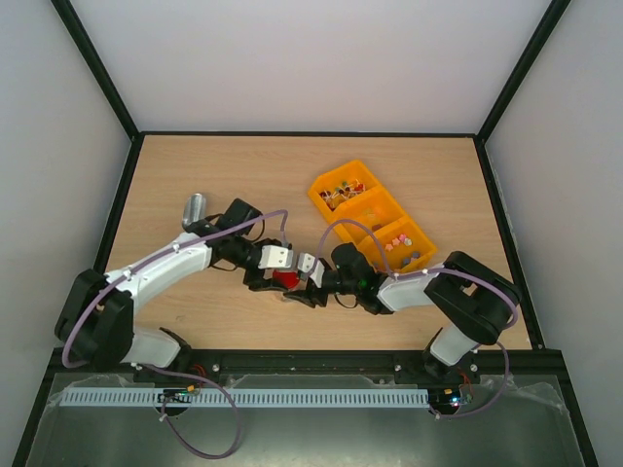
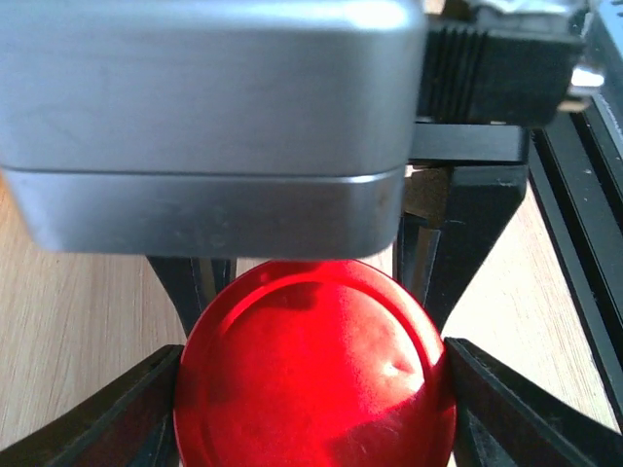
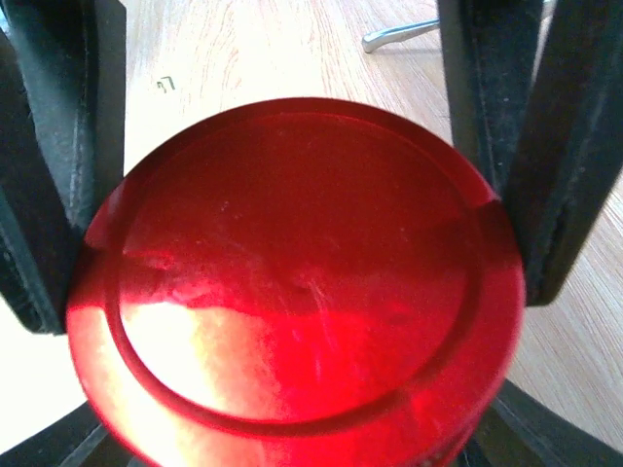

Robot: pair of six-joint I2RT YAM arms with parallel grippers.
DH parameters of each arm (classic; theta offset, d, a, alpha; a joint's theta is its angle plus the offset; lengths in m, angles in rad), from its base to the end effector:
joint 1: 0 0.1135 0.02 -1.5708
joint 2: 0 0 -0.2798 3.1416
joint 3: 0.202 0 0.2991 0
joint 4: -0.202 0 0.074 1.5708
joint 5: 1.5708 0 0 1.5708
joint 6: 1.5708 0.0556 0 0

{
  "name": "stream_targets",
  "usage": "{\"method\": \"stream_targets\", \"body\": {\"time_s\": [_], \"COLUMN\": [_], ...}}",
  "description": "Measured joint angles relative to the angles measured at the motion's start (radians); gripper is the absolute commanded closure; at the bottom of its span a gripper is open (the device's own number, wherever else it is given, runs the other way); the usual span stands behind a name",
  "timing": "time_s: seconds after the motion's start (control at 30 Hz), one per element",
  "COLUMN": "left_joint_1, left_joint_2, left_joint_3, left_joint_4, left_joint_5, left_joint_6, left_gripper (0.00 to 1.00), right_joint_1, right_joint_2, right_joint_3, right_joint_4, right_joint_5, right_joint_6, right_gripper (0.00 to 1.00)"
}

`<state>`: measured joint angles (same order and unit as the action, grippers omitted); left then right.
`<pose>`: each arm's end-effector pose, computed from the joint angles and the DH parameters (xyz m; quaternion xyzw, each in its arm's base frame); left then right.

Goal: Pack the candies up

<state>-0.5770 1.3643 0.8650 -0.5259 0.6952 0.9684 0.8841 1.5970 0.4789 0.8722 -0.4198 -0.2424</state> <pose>0.2397 -0.1985 0.2000 0.6978 0.5842 -0.2725 0.3123 0.1920 0.2699 0.1256 -0.5201 0.5836 0.3456 0.5190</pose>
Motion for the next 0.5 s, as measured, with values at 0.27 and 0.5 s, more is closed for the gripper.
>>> {"method": "stream_targets", "body": {"time_s": [0.27,0.5], "left_joint_1": [0.04,0.051], "left_joint_2": [-0.023,-0.219], "left_joint_3": [-0.019,-0.175], "left_joint_4": [0.006,0.216], "left_joint_5": [0.019,-0.073], "left_joint_6": [-0.068,-0.379], "left_gripper": [0.08,0.08], "right_joint_1": [0.0,0.0], "right_joint_2": [-0.002,-0.003], "right_joint_3": [0.0,0.003], "right_joint_4": [-0.003,0.005], "right_joint_5": [0.027,0.137], "right_joint_6": [0.004,0.05], "right_gripper": [0.49,0.48]}}
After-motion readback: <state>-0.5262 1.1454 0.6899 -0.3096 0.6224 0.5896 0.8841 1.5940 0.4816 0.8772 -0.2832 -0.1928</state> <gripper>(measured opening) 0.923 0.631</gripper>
